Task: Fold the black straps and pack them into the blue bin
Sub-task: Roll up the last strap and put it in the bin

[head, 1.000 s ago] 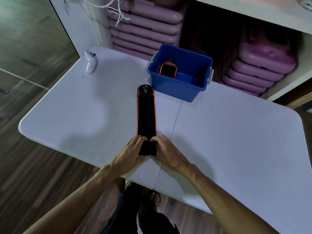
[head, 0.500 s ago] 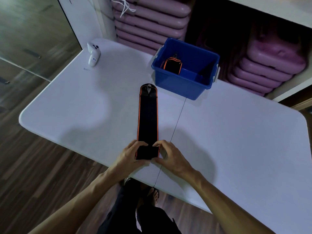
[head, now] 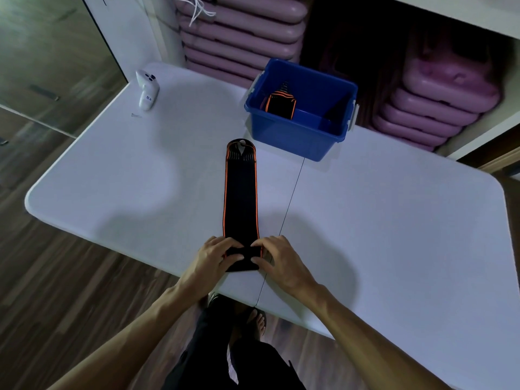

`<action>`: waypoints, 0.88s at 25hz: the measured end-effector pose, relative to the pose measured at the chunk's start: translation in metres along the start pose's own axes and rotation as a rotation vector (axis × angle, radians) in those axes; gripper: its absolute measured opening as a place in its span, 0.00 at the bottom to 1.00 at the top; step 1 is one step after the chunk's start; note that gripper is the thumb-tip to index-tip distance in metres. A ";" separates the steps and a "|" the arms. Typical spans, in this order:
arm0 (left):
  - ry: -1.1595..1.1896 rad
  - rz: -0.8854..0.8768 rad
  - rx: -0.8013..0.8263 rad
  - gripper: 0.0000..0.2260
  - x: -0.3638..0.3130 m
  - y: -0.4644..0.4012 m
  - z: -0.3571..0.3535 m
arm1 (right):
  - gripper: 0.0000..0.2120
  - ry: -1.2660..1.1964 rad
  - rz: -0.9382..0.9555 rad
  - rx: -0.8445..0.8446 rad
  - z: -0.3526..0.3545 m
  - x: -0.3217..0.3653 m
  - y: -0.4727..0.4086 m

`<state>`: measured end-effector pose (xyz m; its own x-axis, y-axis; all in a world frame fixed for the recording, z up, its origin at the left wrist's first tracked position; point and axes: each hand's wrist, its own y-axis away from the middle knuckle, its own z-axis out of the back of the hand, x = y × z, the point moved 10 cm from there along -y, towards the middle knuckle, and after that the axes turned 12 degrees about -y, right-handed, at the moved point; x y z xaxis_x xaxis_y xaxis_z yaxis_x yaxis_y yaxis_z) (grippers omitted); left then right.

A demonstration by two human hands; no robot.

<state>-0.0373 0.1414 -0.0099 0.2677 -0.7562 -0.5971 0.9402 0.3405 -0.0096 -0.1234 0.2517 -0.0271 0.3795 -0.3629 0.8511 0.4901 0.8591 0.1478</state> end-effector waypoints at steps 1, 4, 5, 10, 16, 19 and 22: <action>0.035 0.023 -0.014 0.09 0.001 0.001 0.002 | 0.14 -0.003 0.011 0.000 -0.001 0.003 0.000; 0.096 0.085 -0.015 0.08 0.008 0.002 0.005 | 0.13 -0.068 -0.012 0.024 -0.003 0.007 -0.003; 0.102 0.090 -0.014 0.08 0.009 0.001 0.006 | 0.12 -0.105 -0.038 0.026 -0.002 0.007 -0.005; 0.099 0.043 -0.054 0.09 0.005 -0.003 0.016 | 0.10 -0.147 -0.082 0.007 0.002 0.008 -0.011; 0.066 -0.053 0.031 0.17 0.003 0.014 0.006 | 0.06 -0.197 -0.108 0.028 0.002 0.002 -0.004; 0.070 -0.018 0.031 0.15 0.004 0.013 0.007 | 0.06 -0.221 -0.112 0.041 0.002 0.002 -0.002; 0.020 -0.029 -0.022 0.15 0.001 0.011 0.012 | 0.07 -0.236 -0.101 0.010 0.007 0.007 -0.006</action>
<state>-0.0245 0.1377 -0.0004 0.2362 -0.7546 -0.6122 0.9424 0.3314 -0.0449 -0.1293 0.2470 -0.0186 0.1350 -0.3543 0.9253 0.5077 0.8267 0.2425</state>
